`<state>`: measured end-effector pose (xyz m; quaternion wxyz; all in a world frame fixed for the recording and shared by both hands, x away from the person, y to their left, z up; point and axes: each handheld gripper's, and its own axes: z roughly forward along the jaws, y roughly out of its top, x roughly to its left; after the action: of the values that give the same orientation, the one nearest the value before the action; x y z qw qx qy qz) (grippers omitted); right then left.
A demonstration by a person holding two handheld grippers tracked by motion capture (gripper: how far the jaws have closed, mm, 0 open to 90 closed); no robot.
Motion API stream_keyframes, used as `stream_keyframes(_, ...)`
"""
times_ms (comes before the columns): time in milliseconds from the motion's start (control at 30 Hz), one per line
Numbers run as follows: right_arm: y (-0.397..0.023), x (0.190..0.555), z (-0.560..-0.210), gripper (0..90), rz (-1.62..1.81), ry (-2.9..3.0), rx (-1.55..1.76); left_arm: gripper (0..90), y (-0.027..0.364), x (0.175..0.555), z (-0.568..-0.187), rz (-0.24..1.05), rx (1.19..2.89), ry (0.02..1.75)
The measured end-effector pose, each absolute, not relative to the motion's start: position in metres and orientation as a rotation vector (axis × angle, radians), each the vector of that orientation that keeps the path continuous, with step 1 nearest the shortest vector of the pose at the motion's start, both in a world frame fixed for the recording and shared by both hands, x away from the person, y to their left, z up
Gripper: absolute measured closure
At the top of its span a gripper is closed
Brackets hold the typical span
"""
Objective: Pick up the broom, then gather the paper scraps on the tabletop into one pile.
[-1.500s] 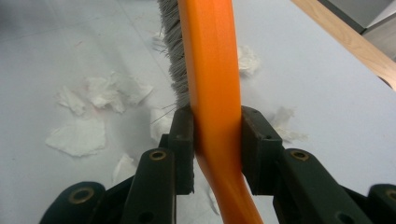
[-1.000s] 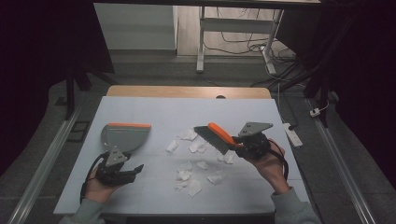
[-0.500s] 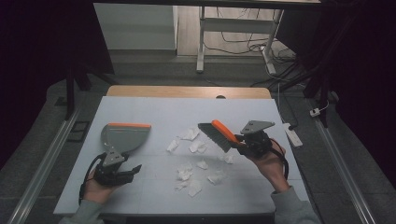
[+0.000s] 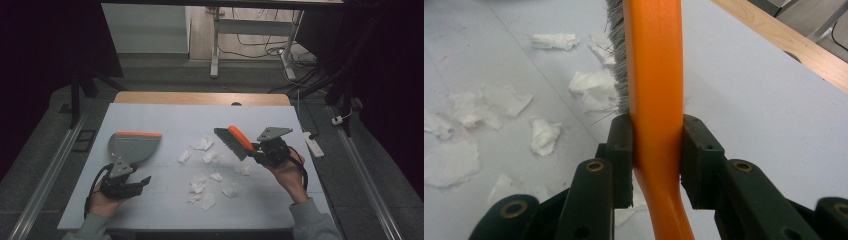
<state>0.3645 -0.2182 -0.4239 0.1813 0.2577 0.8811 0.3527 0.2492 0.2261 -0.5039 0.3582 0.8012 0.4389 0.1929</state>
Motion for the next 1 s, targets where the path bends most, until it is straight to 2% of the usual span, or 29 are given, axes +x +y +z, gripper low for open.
stream_keyframes(667, -0.214, 0.421, -0.406, 69.4, 0.87, 2.564, 0.816, 36.4, 0.227, 0.249, -0.503, 0.486, 2.057, 1.128)
stream_keyframes(1000, -0.217, 0.445, -0.408, 69.4, 0.724, 2.564, 0.856, 36.4, 0.227, 0.252, -0.505, 0.468, 2.056, 1.124)
